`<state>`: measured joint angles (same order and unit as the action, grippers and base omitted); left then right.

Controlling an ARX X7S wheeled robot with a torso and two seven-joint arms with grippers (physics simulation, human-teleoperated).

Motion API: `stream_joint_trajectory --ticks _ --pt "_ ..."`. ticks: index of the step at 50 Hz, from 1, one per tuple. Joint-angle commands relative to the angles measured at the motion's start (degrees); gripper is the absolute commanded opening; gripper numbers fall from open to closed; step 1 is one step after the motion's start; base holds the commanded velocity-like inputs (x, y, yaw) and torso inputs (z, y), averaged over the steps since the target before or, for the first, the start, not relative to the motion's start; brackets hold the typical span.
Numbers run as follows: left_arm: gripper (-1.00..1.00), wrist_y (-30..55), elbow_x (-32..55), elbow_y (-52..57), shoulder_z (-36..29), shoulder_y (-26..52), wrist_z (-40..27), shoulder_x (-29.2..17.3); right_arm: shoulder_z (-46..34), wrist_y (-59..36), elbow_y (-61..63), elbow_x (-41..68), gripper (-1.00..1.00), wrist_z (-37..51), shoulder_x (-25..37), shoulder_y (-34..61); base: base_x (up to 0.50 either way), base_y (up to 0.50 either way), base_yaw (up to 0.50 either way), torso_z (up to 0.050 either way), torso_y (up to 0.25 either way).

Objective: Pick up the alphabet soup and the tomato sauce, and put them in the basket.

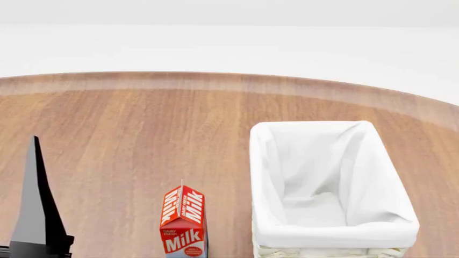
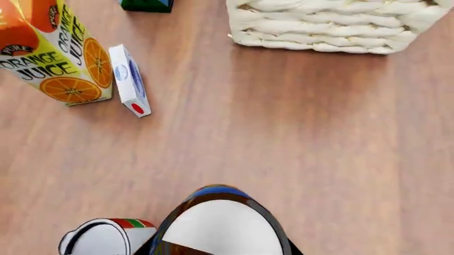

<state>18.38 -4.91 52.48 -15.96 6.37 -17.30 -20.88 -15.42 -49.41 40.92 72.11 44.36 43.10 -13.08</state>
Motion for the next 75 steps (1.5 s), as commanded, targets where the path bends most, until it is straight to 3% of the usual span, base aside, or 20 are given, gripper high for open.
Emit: stream_joint_trajectory --ticks 1,8,26,30,40,56,60,75 --pt "1.0 -0.2 0.2 0.0 0.1 -0.1 -0.1 -0.3 4.2 -1.6 8.4 9.3 -1.0 6.3 3.1 4.6 0.0 0.0 0.0 0.0 0.0" --pt "1.0 0.4 0.1 0.3 -0.1 0.2 -0.1 -0.3 4.9 -1.1 10.2 10.6 -1.0 6.9 3.7 5.3 0.0 0.0 0.0 0.0 0.0" --pt "1.0 0.2 0.2 0.4 -0.1 -0.2 -0.6 -0.5 8.1 2.4 15.7 27.7 -1.0 16.9 9.5 18.4 0.0 0.0 0.0 0.0 0.001" --pt "1.0 0.0 0.3 0.1 -0.1 -0.3 -0.7 -0.5 8.5 2.1 14.4 26.0 -1.0 15.9 9.1 20.1 0.0 0.0 0.0 0.0 0.0" --pt "1.0 0.3 0.3 0.1 -0.2 0.1 -0.7 -0.6 6.9 4.2 13.8 40.0 -1.0 24.0 13.5 37.6 0.0 0.0 0.0 0.0 0.0" --pt "1.0 0.3 0.3 0.1 -0.6 0.2 -0.9 -0.8 5.8 4.3 10.8 42.3 -1.0 24.9 12.8 46.3 0.0 0.0 0.0 0.0 0.001" --pt "1.0 0.5 0.4 0.2 -0.5 0.3 -0.9 -0.8 4.2 4.4 7.9 45.9 -1.0 26.3 12.7 52.4 0.0 0.0 0.0 0.0 0.0" --pt "1.0 -0.4 0.9 -0.4 -0.1 0.1 -1.3 -1.0 -0.1 1.8 -1.4 43.6 -1.0 25.7 8.6 63.3 0.0 0.0 0.0 0.0 0.001"
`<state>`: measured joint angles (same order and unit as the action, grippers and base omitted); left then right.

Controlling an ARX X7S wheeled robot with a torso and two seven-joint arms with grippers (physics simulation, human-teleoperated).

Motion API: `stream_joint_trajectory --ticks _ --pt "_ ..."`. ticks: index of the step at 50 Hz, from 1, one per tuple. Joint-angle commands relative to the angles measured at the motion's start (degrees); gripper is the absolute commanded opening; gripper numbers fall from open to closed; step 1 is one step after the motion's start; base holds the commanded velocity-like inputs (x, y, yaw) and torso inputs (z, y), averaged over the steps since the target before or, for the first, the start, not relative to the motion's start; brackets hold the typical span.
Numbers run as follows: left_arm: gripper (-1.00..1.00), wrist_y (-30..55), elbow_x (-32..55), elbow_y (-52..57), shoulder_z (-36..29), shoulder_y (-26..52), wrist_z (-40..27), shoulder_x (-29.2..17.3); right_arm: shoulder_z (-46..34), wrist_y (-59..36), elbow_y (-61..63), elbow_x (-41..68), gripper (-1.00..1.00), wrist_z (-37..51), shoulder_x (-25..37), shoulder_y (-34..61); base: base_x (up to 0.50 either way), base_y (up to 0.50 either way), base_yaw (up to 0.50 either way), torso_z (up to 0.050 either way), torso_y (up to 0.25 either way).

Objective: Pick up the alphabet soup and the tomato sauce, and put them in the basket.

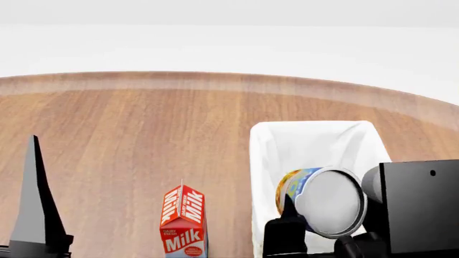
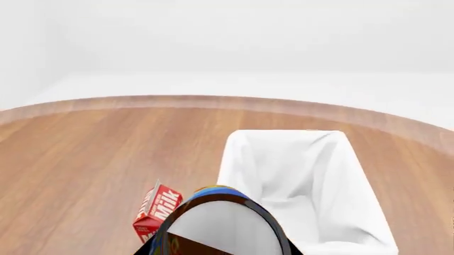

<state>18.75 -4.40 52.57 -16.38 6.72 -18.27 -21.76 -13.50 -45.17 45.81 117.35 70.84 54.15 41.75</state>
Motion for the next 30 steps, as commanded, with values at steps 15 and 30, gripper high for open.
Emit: stream_joint_trajectory --ticks 15,30 --pt "1.0 -1.2 0.5 -0.8 0.3 -0.7 -0.6 -0.5 -6.8 -5.8 -18.3 -14.8 -1.0 -8.0 -8.1 10.8 0.0 0.0 0.0 0.0 0.001" --pt "1.0 -1.3 0.6 -1.0 0.2 -0.6 -0.8 -0.6 -12.2 -6.6 -31.2 -29.0 -1.0 -17.5 -12.9 13.4 0.0 0.0 0.0 0.0 0.001"
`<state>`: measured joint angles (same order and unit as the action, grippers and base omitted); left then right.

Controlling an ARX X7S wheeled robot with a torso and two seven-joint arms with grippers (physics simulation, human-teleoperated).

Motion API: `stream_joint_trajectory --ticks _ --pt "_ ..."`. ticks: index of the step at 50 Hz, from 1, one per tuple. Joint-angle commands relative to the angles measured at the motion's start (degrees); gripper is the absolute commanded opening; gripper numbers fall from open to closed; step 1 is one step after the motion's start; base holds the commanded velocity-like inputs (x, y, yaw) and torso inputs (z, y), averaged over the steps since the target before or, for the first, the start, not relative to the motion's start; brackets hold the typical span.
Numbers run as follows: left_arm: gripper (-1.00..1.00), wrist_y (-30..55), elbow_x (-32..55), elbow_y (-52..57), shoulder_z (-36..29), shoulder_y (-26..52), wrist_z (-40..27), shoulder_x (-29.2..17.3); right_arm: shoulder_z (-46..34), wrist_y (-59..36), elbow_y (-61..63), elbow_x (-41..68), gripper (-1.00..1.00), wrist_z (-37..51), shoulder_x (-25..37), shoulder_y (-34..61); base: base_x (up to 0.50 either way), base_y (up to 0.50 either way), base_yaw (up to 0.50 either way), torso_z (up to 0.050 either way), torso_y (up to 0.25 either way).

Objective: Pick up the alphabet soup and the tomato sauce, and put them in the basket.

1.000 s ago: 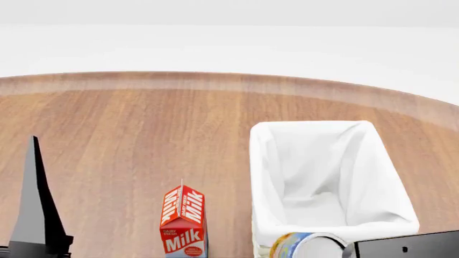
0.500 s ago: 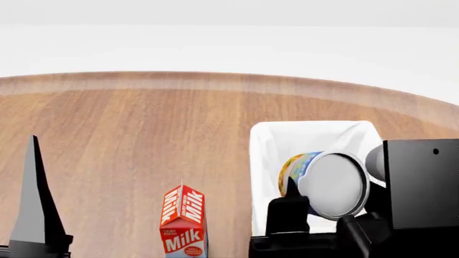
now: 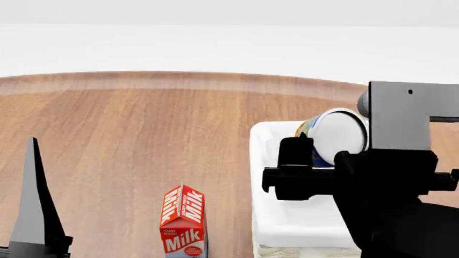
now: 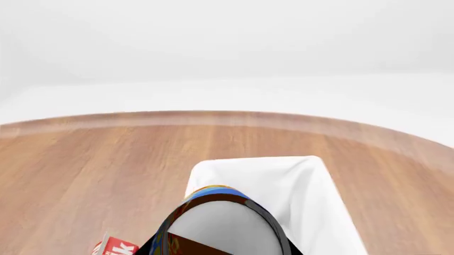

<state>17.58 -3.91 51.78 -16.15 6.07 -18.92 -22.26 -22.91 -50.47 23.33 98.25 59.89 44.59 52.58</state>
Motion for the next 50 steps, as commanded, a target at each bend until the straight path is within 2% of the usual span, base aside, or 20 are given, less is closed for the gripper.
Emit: stream_joint_trajectory --ticks 1,26,50 --pt "1.0 0.1 0.1 -0.1 -0.1 0.2 -0.1 -0.1 -3.1 -1.1 -10.1 -10.8 -1.0 -7.4 -3.9 3.0 0.0 0.0 0.0 0.0 0.0" --pt "1.0 0.1 0.3 0.1 -0.2 0.0 -0.4 -0.4 -9.8 6.3 -27.0 -27.5 -1.0 -21.3 -10.8 4.3 0.0 0.0 0.0 0.001 0.0" --pt "1.0 0.6 0.2 0.1 -1.0 0.8 -0.5 -0.4 -13.9 12.0 -44.3 -36.4 -1.0 -27.3 -17.8 7.8 0.0 0.0 0.0 0.0 0.001"
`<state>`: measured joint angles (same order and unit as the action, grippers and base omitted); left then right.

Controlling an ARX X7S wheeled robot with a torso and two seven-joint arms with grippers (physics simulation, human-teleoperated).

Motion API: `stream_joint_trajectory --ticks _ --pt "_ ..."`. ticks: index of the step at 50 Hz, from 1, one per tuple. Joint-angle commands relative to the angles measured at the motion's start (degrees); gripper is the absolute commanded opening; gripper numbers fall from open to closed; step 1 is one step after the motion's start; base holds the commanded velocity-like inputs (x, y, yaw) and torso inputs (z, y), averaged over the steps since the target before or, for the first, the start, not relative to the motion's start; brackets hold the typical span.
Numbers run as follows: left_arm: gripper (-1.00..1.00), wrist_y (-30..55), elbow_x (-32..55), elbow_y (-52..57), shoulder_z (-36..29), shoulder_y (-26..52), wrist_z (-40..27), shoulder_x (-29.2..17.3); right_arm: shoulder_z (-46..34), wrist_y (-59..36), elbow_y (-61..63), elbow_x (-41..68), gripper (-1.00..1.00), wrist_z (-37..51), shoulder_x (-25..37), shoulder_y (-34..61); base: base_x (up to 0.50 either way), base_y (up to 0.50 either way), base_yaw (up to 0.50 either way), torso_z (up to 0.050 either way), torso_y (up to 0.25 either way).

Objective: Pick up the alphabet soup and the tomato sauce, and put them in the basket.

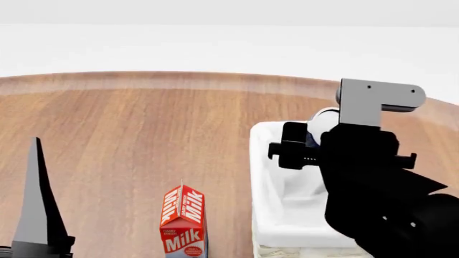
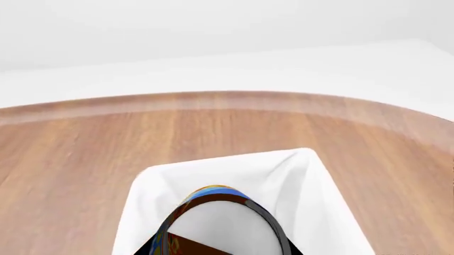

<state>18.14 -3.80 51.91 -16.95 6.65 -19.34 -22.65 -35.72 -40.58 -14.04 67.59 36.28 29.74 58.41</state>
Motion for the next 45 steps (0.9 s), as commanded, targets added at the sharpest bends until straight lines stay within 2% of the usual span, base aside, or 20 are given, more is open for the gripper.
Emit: stream_joint_trajectory --ticks 1,23,45 --pt "1.0 0.3 0.0 0.0 -0.3 0.5 0.0 0.0 -1.1 2.7 -8.3 -6.1 -1.0 -4.0 -3.4 2.1 0.0 0.0 0.0 0.0 0.0" --pt "1.0 0.5 0.4 0.3 -0.1 0.7 -0.1 -0.3 -2.1 3.8 -22.7 -8.5 -1.0 -7.1 -7.9 5.6 0.0 0.0 0.0 0.0 0.001" --pt "1.0 -0.6 0.9 -0.3 0.0 -0.3 -0.6 -0.7 -2.3 1.5 -25.4 -7.7 -1.0 -7.4 -8.7 6.4 0.0 0.0 0.0 0.0 0.0"
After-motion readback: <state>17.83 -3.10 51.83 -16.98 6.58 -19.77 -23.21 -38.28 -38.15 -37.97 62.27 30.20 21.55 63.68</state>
